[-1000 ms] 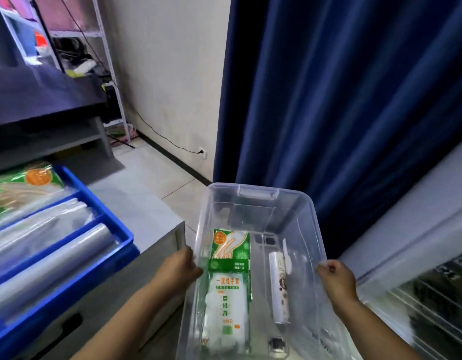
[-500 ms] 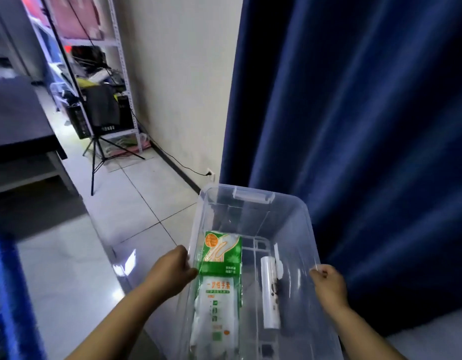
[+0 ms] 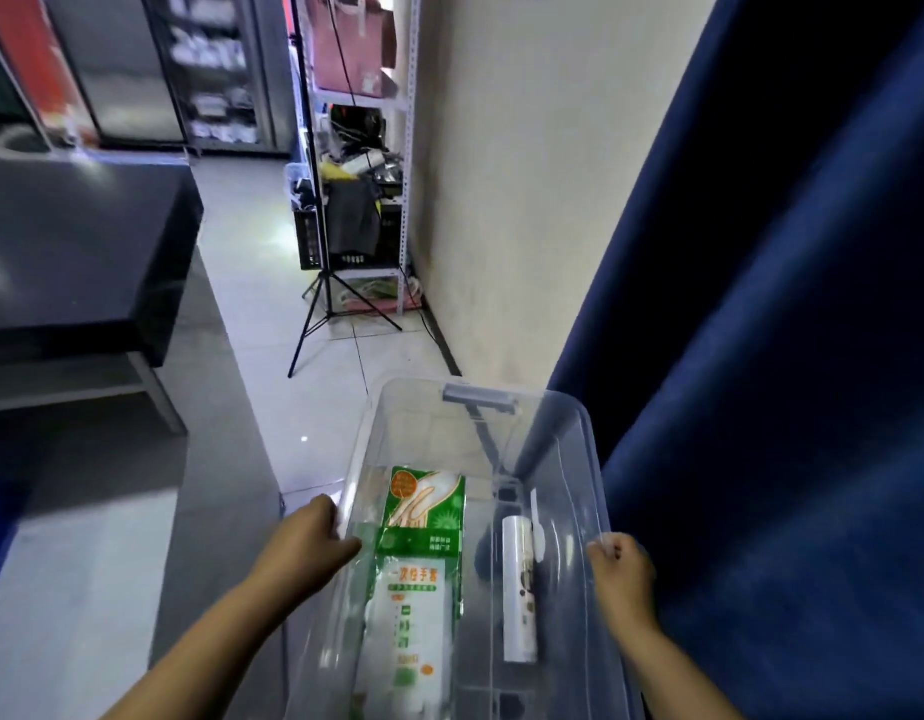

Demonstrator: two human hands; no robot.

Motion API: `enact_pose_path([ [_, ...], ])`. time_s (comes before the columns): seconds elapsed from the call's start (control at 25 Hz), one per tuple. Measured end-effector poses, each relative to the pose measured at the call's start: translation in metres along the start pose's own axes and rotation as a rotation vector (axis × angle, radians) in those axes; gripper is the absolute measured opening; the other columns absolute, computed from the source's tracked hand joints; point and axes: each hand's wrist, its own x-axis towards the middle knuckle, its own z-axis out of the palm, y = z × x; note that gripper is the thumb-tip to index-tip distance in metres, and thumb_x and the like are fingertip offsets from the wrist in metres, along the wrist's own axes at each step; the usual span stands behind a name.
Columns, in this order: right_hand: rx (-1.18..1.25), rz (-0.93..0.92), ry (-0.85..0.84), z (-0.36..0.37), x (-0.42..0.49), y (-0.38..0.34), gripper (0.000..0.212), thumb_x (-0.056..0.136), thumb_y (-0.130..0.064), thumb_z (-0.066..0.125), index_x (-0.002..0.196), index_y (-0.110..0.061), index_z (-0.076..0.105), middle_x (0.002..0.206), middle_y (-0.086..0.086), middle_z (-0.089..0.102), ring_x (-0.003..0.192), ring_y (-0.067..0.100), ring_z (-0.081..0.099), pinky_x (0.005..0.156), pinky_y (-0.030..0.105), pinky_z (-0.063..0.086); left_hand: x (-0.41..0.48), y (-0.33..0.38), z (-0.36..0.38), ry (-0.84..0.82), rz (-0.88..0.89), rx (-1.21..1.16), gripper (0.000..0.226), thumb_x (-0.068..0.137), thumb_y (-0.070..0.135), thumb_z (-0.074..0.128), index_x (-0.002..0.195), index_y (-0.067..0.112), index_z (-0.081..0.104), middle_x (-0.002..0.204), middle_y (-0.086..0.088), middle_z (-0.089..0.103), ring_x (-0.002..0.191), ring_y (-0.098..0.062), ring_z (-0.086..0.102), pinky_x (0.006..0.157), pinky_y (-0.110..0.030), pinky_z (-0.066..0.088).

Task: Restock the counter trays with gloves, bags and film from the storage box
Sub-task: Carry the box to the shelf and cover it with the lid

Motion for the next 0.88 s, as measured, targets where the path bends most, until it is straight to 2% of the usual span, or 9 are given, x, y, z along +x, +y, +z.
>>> enact_pose_path([
  [0.16, 0.017, 0.006, -0.036, 0.059, 0.075, -0.042, 0.043, 0.085, 0.004, 0.056, 0.053, -0.018, 0.036, 0.053, 0.001, 0.038, 0.049, 0.015, 0.034, 0.048, 0.028, 0.032, 0.089, -0.003, -0.012, 0.061, -0.049, -0.028, 0.032, 0.074, 0.023, 0.067, 0.064, 0.021, 0.036, 0.067, -0.002, 0.05, 0.076, -0.032, 0.057, 0.058, -0.031, 0.033],
  [0.24, -0.007, -0.029, -0.064, 0.09, 0.114, -0.07, 0.047, 0.084, 0.005, 0.056, 0.051, -0.02, 0.033, 0.051, -0.002, 0.034, 0.048, 0.014, 0.03, 0.047, 0.029, 0.028, 0.136, -0.003, -0.026, 0.087, -0.084, -0.003, 0.029, 0.074, 0.026, 0.065, 0.066, 0.022, 0.038, 0.069, -0.001, 0.052, 0.073, -0.029, 0.055, 0.056, -0.03, 0.032],
  [0.44, 0.006, -0.002, -0.108, 0.155, 0.197, -0.139, 0.033, 0.084, 0.003, 0.057, 0.06, -0.01, 0.039, 0.061, 0.008, 0.042, 0.055, 0.017, 0.036, 0.051, 0.03, 0.032, 0.231, 0.0, -0.07, 0.151, -0.13, -0.007, 0.018, 0.073, 0.026, 0.064, 0.075, 0.017, 0.049, 0.07, 0.0, 0.056, 0.069, -0.024, 0.055, 0.054, -0.03, 0.035],
  [0.6, -0.043, -0.018, -0.2, 0.21, 0.263, -0.184, 0.019, 0.086, -0.012, 0.057, 0.07, -0.005, 0.05, 0.066, 0.01, 0.051, 0.057, 0.02, 0.045, 0.053, 0.028, 0.037, 0.304, -0.009, -0.091, 0.167, -0.184, -0.059, 0.019, 0.071, 0.027, 0.066, 0.073, 0.022, 0.048, 0.067, 0.005, 0.058, 0.063, -0.017, 0.056, 0.052, -0.026, 0.036],
  [0.72, -0.047, -0.071, -0.268, 0.259, 0.322, -0.217, 0.019, 0.085, -0.009, 0.056, 0.068, -0.006, 0.048, 0.066, 0.011, 0.05, 0.06, 0.021, 0.046, 0.057, 0.03, 0.036, 0.362, -0.016, -0.103, 0.193, -0.244, -0.066, 0.022, 0.071, 0.028, 0.067, 0.069, 0.026, 0.045, 0.064, 0.007, 0.058, 0.059, -0.011, 0.054, 0.049, -0.024, 0.034],
  [0.88, -0.032, -0.116, -0.367, 0.328, 0.397, -0.263, 0.025, 0.086, -0.009, 0.057, 0.064, -0.009, 0.047, 0.064, 0.008, 0.05, 0.059, 0.02, 0.045, 0.056, 0.029, 0.035, 0.441, -0.02, -0.117, 0.266, -0.337, -0.125, 0.024, 0.071, 0.023, 0.068, 0.068, 0.026, 0.045, 0.065, 0.006, 0.058, 0.061, -0.014, 0.054, 0.056, -0.028, 0.041],
])
